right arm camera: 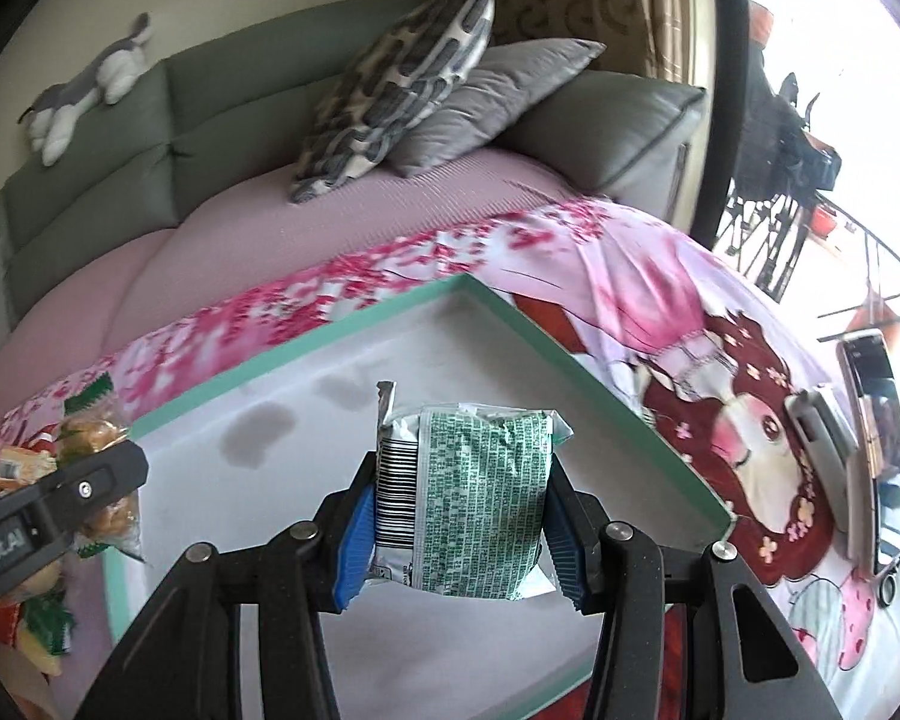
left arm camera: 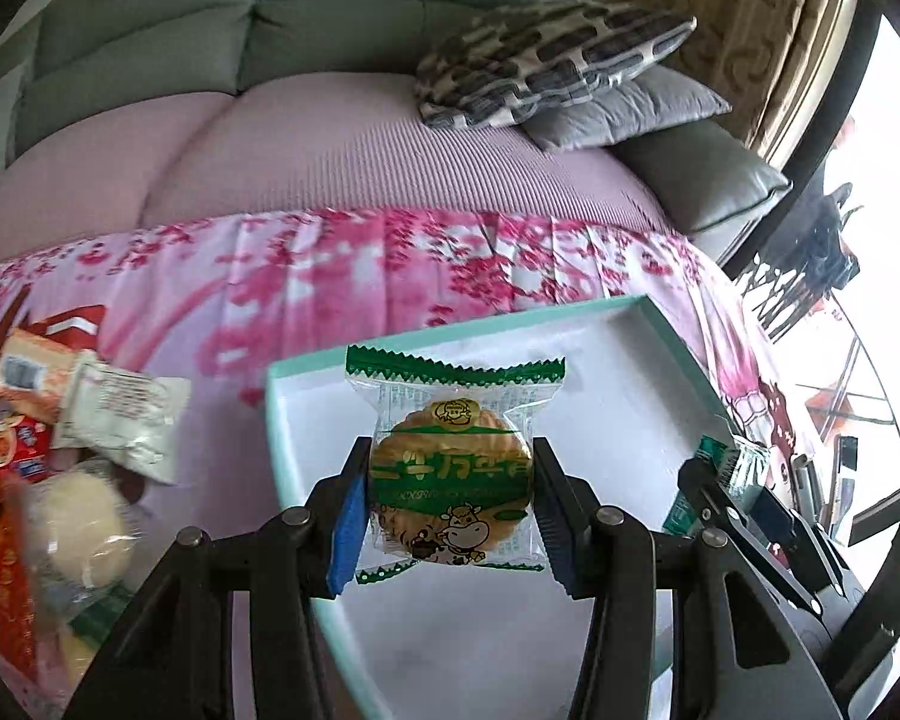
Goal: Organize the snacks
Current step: 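Carry both snacks to the mint-green tray and open both tools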
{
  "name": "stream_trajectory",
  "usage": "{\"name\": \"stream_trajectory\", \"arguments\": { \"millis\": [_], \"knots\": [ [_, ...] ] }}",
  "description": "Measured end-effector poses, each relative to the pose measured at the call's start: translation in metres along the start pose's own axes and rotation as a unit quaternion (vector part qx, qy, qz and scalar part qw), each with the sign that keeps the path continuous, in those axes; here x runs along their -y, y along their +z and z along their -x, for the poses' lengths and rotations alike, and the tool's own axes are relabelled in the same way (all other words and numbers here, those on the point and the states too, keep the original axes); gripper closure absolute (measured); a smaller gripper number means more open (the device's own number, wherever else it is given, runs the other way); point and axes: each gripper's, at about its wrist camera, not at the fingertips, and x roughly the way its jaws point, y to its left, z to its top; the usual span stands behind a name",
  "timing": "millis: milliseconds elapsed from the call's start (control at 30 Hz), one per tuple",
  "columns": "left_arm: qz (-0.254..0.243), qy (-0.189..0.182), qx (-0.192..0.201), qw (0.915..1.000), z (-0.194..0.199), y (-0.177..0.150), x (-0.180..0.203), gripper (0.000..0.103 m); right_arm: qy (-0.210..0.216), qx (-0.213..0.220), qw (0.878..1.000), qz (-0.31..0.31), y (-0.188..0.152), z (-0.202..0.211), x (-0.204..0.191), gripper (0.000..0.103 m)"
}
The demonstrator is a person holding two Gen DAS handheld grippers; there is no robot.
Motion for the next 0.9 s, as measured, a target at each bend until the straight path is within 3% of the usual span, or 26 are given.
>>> {"name": "stream_trajectory", "arguments": {
  "millis": [467,767,900],
  "knots": [
    [-0.018,0.030,-0.016,0.9993,-0.043,-0.016,0.016,0.051,0.009,-0.027,0.999,-0.020,-0.006,-0.016,0.011,0.050],
    [-0.006,0.063,-0.004,0.9980,-0.038,-0.014,-0.003,0.051,0.013,-0.036,0.999,-0.009,-0.008,-0.019,0.004,0.050],
    [0.013,0.070,-0.003,0.9975,-0.034,-0.012,-0.017,0.043,0.014,-0.035,0.999,0.004,-0.008,-0.018,-0.004,0.050]
  ]
}}
